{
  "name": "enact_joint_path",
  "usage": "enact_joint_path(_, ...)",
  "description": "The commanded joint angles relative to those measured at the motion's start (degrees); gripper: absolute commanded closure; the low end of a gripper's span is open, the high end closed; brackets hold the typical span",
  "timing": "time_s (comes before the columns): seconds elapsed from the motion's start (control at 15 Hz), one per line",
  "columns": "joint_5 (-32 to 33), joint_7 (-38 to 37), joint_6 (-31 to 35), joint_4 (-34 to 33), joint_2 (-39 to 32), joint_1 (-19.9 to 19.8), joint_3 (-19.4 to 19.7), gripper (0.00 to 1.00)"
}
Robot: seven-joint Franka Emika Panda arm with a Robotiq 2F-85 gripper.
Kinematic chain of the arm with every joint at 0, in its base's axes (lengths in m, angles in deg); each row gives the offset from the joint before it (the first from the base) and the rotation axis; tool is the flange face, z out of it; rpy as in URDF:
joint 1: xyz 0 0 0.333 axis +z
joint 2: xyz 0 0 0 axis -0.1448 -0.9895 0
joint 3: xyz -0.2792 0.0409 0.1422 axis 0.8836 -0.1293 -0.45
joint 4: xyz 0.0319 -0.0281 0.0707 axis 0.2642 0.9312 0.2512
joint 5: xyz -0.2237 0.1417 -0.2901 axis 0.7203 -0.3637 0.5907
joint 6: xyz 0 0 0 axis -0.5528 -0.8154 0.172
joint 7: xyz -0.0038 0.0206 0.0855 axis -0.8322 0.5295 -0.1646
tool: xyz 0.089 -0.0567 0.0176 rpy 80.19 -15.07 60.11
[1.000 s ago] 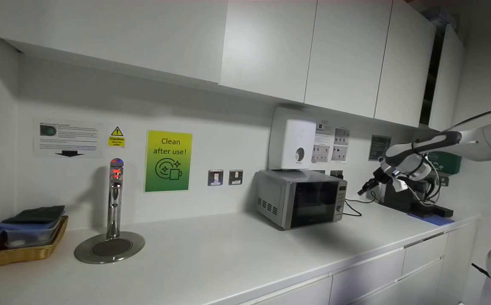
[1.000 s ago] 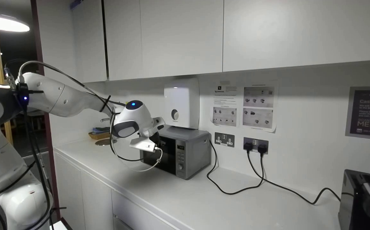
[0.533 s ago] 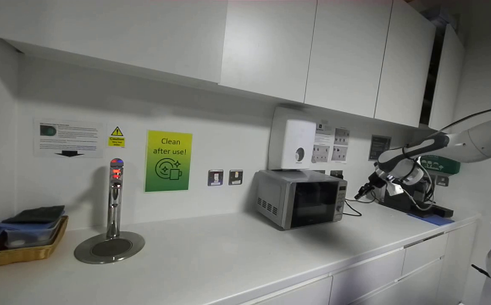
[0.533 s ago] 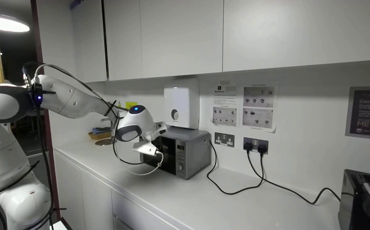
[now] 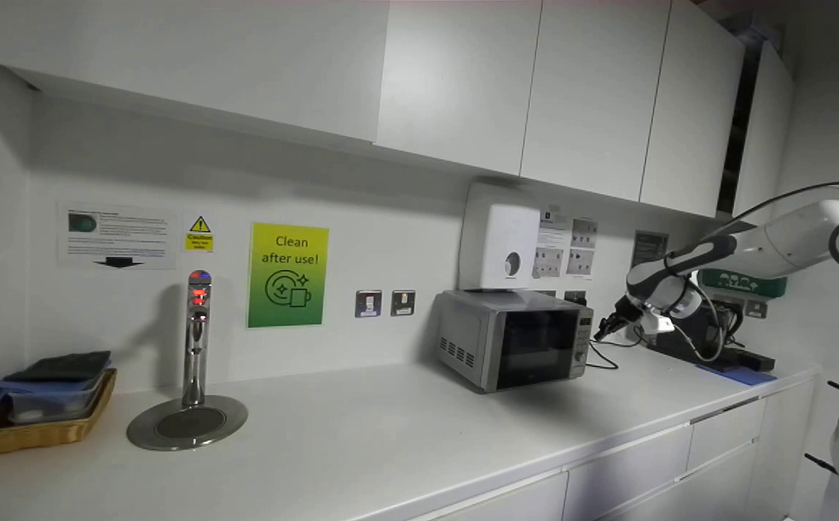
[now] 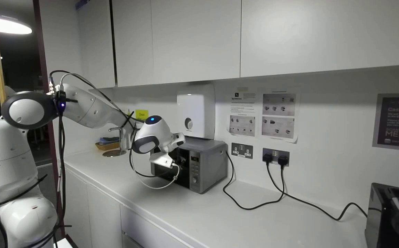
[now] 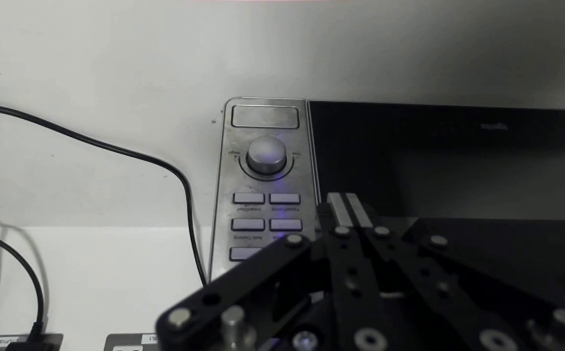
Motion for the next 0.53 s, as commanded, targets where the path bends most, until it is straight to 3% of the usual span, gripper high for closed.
enact_joint_path(0.0, -0.2, -2.8, 2.2, -3.7, -3.8, 0.1, -0.5, 1.00)
enact_joint_path(0.47, 1.1, -6.3, 0.6, -4.8, -4.8, -0.2, -0.4, 1.00)
